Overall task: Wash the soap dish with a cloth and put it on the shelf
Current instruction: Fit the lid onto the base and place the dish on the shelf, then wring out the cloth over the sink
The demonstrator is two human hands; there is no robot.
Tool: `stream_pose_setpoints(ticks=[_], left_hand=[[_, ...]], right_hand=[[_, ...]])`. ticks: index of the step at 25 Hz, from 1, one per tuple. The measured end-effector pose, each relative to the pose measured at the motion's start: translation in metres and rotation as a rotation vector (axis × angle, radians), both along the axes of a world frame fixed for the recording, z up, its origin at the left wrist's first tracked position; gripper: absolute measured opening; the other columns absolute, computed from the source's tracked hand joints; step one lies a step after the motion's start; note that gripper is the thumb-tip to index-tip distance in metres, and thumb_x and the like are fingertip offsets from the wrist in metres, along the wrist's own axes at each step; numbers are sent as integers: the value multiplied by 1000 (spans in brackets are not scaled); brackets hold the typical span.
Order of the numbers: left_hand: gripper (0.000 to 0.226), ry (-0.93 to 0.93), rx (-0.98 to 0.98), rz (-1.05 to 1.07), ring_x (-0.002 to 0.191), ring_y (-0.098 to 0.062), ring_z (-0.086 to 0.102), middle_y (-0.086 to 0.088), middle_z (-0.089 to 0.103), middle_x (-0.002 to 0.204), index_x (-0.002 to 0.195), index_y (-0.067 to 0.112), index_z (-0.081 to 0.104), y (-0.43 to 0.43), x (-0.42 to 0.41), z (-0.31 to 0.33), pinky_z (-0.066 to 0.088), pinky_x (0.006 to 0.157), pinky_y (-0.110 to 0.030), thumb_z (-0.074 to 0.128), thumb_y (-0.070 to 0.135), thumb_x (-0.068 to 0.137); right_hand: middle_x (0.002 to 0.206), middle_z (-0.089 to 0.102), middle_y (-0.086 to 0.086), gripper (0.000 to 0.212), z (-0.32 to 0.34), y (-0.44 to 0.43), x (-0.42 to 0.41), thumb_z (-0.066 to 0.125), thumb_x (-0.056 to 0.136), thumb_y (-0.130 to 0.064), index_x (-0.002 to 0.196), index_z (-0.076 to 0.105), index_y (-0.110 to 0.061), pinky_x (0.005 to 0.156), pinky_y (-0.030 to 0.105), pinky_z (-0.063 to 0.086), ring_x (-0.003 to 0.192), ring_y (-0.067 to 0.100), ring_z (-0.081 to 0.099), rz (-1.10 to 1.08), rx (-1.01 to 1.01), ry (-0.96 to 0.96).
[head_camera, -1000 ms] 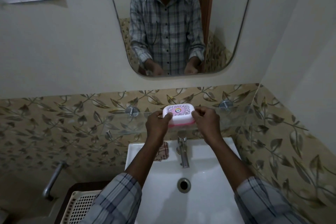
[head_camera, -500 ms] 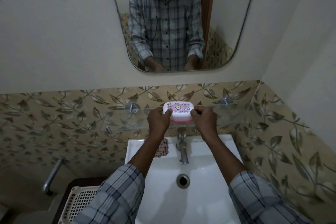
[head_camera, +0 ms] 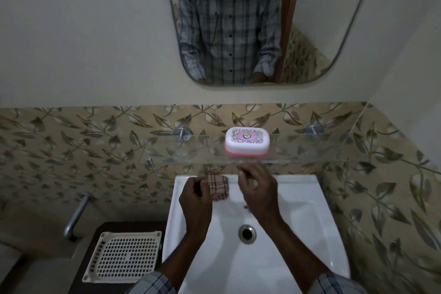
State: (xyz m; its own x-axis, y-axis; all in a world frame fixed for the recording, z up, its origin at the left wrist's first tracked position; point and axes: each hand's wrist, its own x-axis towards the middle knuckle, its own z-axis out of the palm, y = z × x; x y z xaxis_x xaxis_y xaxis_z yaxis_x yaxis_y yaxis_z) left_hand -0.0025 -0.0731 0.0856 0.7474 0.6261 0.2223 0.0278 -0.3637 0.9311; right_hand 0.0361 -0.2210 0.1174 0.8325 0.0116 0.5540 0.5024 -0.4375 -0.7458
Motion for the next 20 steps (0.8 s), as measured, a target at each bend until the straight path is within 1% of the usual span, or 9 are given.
stream_pose_setpoints(ticks=[1,3,5,8,11,13,16,18,20], left_hand=[[19,102,28,20,68,-14,63,9,63,69,75,21,62,10,1,-21,40,54,-10,55,10,89],[14,306,85,34,77,-29,67,-7,68,74,80,6,68,29,11,-56,37,56,-13,57,6,89],[22,481,86,41,93,-38,66,-24,70,94,96,-9,66,45,27,-79,44,70,-30,60,11,92],[42,632,66,-25,104,-40,62,-26,66,108,104,-10,59,55,53,-94,47,79,-38,62,31,93],[58,757,132,-78,117,-39,55,-25,60,121,118,-7,53,53,79,-108,46,98,-41,66,42,88],[61,771,-62,-77,115,-37,60,-22,63,119,120,-6,51,52,91,-110,51,96,-44,76,33,80],[33,670,-453,-163,90,-33,70,-22,72,98,97,-7,69,55,100,-98,59,77,-41,75,14,72],[19,661,-693,-241,80,-32,68,-23,70,92,88,-3,70,53,96,-77,57,70,-37,66,7,73],[17,636,-822,-340,84,-33,66,-24,69,98,93,0,68,52,86,-54,55,77,-39,62,10,80]], right_hand=[[89,70,2,16,-19,10,-2,64,85,-2,96,73,-10,80,9,44,80,2,61,49,-52,101],[100,73,9,21,-60,29,4,59,91,-4,107,73,-7,88,22,49,91,15,66,96,-185,389],[113,69,15,27,-97,46,17,51,94,-6,115,67,-3,91,31,49,107,27,64,103,-360,597],[134,57,18,38,-126,66,37,49,93,-2,131,54,-2,104,35,44,123,30,54,140,-462,710],[151,38,10,53,-149,79,49,49,93,-3,144,41,-13,113,35,36,134,30,42,214,-604,678],[150,37,7,56,-159,80,49,54,90,-6,142,42,-21,108,36,41,130,30,43,258,-688,622],[144,35,10,71,-154,74,52,67,85,-16,147,32,-23,105,40,40,129,32,39,250,-764,626],[148,31,11,80,-141,68,47,72,84,-26,150,27,-20,110,41,36,134,32,33,227,-729,578],[153,34,8,75,-122,63,37,68,88,-23,152,29,-18,113,37,35,138,25,35,296,-576,459]])
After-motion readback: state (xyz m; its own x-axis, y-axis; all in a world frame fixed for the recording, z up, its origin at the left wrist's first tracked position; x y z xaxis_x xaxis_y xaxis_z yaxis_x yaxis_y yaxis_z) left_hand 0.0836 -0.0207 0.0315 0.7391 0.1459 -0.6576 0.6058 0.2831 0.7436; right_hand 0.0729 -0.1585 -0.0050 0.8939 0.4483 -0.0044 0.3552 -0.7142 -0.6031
